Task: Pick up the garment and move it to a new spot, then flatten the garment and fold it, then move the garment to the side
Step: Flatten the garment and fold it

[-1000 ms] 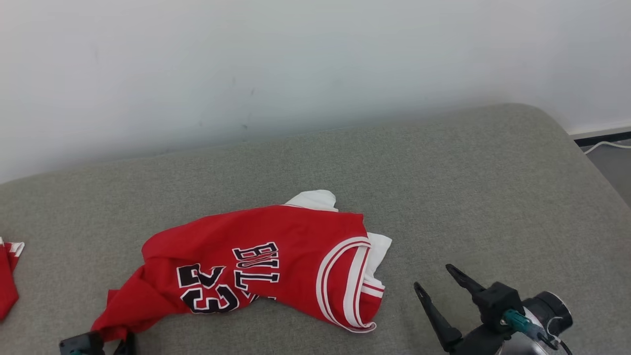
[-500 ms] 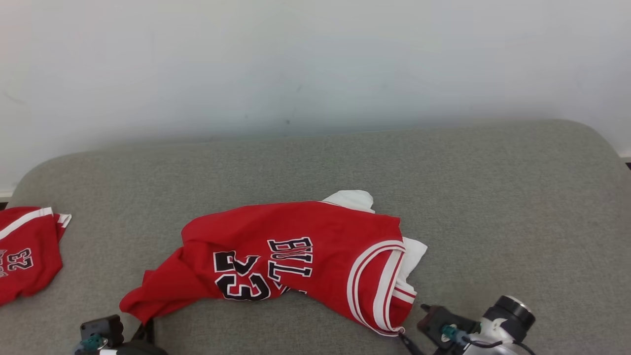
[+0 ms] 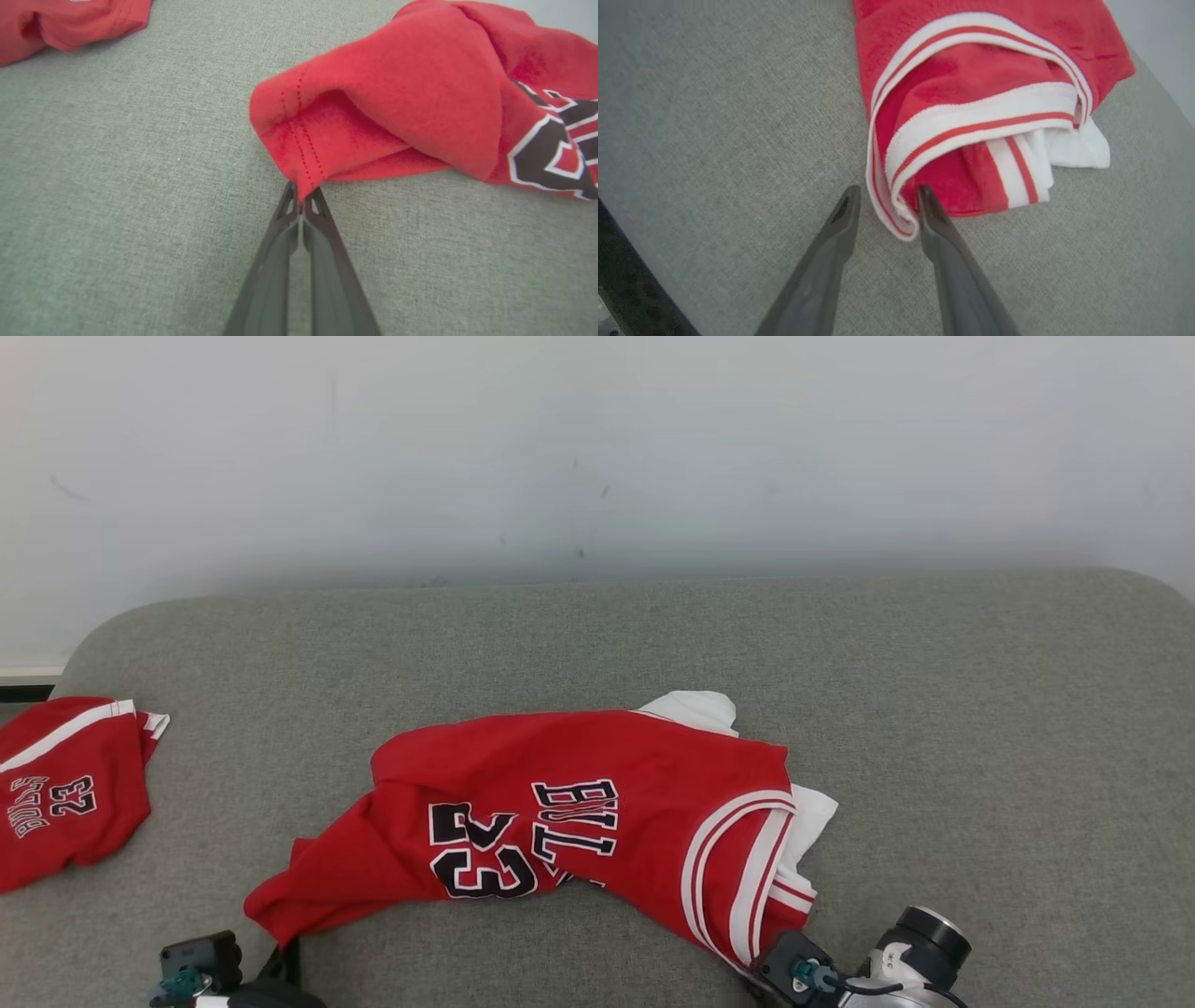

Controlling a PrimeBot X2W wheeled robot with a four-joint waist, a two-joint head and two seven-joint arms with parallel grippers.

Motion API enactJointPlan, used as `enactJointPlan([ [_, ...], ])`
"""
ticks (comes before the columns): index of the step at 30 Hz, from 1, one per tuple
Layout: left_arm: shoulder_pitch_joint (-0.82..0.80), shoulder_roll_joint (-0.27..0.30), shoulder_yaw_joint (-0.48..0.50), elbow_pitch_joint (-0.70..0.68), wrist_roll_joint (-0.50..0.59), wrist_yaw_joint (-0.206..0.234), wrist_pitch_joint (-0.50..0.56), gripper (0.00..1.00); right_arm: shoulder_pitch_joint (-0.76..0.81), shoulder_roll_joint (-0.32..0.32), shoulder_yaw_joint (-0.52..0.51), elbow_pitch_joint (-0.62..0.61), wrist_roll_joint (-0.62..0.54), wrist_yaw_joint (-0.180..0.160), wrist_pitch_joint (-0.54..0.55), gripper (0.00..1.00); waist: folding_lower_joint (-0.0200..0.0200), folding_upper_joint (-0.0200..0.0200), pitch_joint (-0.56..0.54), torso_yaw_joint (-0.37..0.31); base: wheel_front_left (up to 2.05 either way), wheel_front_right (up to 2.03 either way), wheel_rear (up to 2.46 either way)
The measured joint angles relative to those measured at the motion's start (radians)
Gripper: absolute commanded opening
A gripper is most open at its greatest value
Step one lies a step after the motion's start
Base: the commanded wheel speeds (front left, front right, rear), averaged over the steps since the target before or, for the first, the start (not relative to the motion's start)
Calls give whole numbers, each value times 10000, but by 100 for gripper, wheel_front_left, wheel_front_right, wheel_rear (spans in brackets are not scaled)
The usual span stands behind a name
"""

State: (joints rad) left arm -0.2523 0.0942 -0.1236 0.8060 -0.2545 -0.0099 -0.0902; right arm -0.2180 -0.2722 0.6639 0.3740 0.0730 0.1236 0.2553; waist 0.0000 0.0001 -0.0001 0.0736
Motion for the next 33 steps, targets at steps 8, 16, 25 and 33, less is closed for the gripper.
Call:
enactJointPlan([
  [8, -52, 6, 159, 190, -130, -90, -215, 0, -71, 274, -754, -115, 1396, 12, -403, 0, 0, 0, -55, 68, 0, 0, 0],
  [16, 31, 518, 487, 209, -272, -182, -637, 0, 758, -46, -876, -2589, 4314, 12, -928, 0, 0, 0, -390, -59, 0, 0, 0],
  [25, 27, 732, 775, -272, -339, -167, -1034, 0, 1102, -1166, -1076, -6094, 6978, 12, -878, 0, 0, 0, -611, -217, 0, 0, 0],
  [33, -13, 658, 426, -736, -244, -205, -1051, 0, 541, -1812, -2564, -5902, 7346, -142, -267, 0, -1, 0, -663, -281, 0, 0, 0],
])
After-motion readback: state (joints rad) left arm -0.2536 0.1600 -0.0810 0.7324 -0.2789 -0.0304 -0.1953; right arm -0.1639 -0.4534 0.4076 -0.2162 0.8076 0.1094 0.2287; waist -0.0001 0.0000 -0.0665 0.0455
